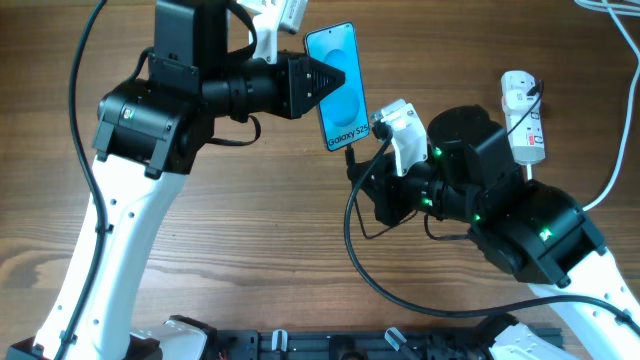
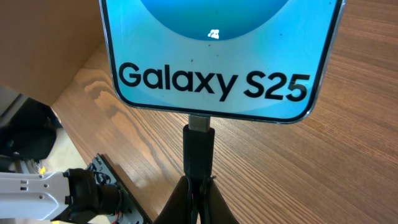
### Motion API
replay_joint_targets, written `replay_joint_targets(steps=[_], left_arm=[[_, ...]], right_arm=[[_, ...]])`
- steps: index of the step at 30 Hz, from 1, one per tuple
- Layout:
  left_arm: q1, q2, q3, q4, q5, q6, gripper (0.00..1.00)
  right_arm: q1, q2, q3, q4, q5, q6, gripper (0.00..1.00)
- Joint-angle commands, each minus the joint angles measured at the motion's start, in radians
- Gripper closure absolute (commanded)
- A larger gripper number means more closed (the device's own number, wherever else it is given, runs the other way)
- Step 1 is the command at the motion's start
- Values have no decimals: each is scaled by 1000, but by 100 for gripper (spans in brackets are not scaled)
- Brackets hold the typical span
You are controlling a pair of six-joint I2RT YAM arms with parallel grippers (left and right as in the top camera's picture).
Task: Plug charger to phone and switch on socket
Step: 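Push the plug into the port while the left gripper holds the phone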
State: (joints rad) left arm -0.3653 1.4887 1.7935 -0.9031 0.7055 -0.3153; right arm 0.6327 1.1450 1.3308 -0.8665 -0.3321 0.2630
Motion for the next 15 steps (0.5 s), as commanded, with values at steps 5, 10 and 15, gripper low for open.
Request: replay_joint_targets(steps=[5,10,15], left_arm=[[4,-2,6,8,46,-10,96],[4,-2,6,9,57,-10,96],[4,-2,6,9,64,-8,97]], right_arm=[[3,-16,12,-8,22,-1,96],[3,-16,12,-6,26,2,96],[3,-17,12,0,25,2,96]])
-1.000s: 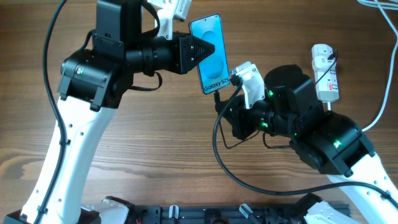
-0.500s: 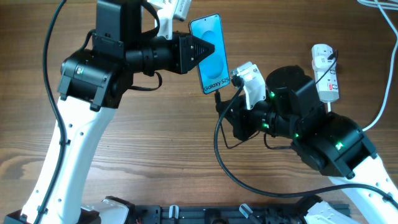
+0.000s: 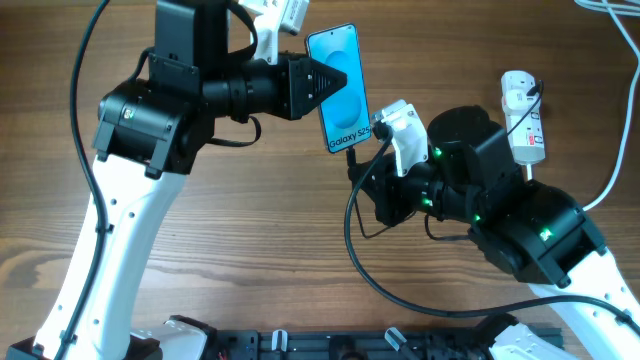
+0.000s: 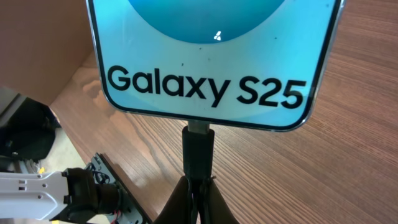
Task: Plug charger to phone and switch on socket
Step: 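Push the plug into the port while the left gripper holds the phone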
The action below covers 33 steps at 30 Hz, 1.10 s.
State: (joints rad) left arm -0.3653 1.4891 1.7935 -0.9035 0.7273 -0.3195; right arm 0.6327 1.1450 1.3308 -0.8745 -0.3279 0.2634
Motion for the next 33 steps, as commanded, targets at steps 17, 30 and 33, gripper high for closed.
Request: replay_joint_targets(steps=[17,30,33], left_arm=[[4,-2,6,2,47,-2,96],[4,-2,6,-5,50,-3,96],[4,-2,6,-5,41,-2,96]], right_arm=[[3,-17,12,69,42,-1,96],[3,-17,12,129,96,-8,85],[3,-17,12,117,86,6,67]])
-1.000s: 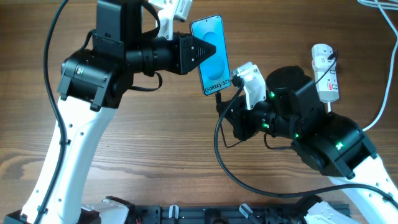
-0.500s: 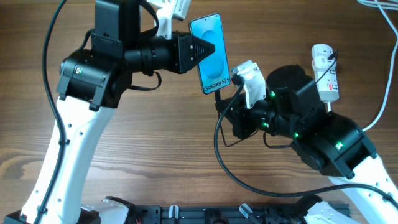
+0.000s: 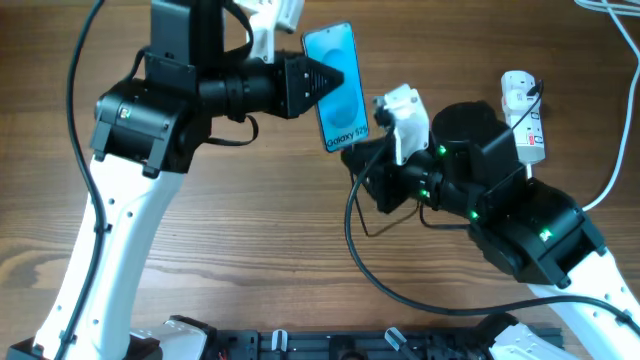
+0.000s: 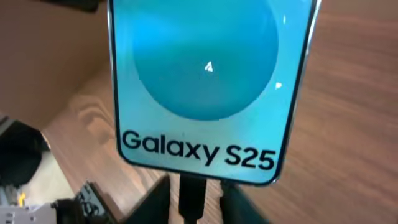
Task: Plug charger to phone and switch on socket
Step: 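Push the plug into the port while the left gripper holds the phone, then open the right gripper and withdraw it from the plug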
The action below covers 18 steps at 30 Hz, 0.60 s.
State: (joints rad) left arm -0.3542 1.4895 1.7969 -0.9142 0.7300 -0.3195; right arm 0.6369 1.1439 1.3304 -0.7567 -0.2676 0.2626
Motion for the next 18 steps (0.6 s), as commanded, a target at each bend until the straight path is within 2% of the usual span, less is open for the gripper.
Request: replay_joint_targets(steps=[1,2,4,8,15,18], left_arm=[[-7,-3,3,6,26,-3,96],[-7,-3,3,5,14,-3,96],[-7,-3,3,5,-28,-24,96],[-7,-2,3,5,-61,-36,96],[-7,-2,3,-19,-137,-37,96],[-3,4,3,-50,-207,-72,96]], right_arm=[[-1,-16,12,-8,13,8,62],[-1,-16,12,-13,5,8,53],[-1,-16,12,-30,5,27,26],[-1,-16,12,-72,5,27,1],[-2,-15,12,-131,9,64,0],[-2,-15,12,-135,60,111,0]])
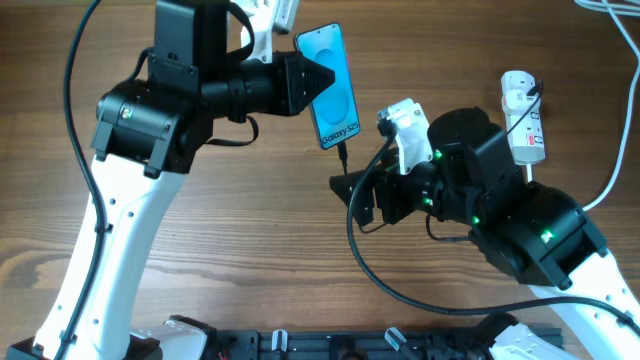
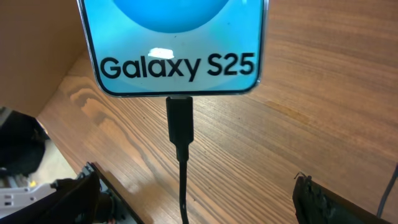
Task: Plug charger to phone and switch on socket
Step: 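Open the right gripper and withdraw it from the plug, then lower the phone flat onto the table with the left gripper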
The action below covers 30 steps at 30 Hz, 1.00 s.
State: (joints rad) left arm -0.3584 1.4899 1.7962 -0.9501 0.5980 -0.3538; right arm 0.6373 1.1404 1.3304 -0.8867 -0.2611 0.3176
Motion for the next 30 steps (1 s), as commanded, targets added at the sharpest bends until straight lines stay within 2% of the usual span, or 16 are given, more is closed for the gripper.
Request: replay_joint_targets(steps=[1,4,7,11,15,19,21,25,30], left_arm=[[8,8,4,-23,-76,-47,96],[55,39,4,-63,-76,-48,96],[92,74,4,-93,-64,-47,96],[112,147,4,-135,-30,-43,96],[112,221,4,-174,14,13,96],[111,302,4,-203,31,11,96],[108,336,4,-209,89,47,96],[84,407,4,-214,123,87,96],[29,503,4,-201,123,126,96]], right_arm=[[-2,-12,12,-10,89,81,0],[-4,-12,12,-39,178,163,0],[-21,-12,12,-63,214,185,0],[-111,-12,12,-112,278,217,0],[-264,-12,12,-164,281,195,0],[-447,-2,12,-205,307,174,0],[-513,16,11,-215,307,170,0],[-578,74,7,-235,278,143,0],[-583,164,5,-237,216,125,0]])
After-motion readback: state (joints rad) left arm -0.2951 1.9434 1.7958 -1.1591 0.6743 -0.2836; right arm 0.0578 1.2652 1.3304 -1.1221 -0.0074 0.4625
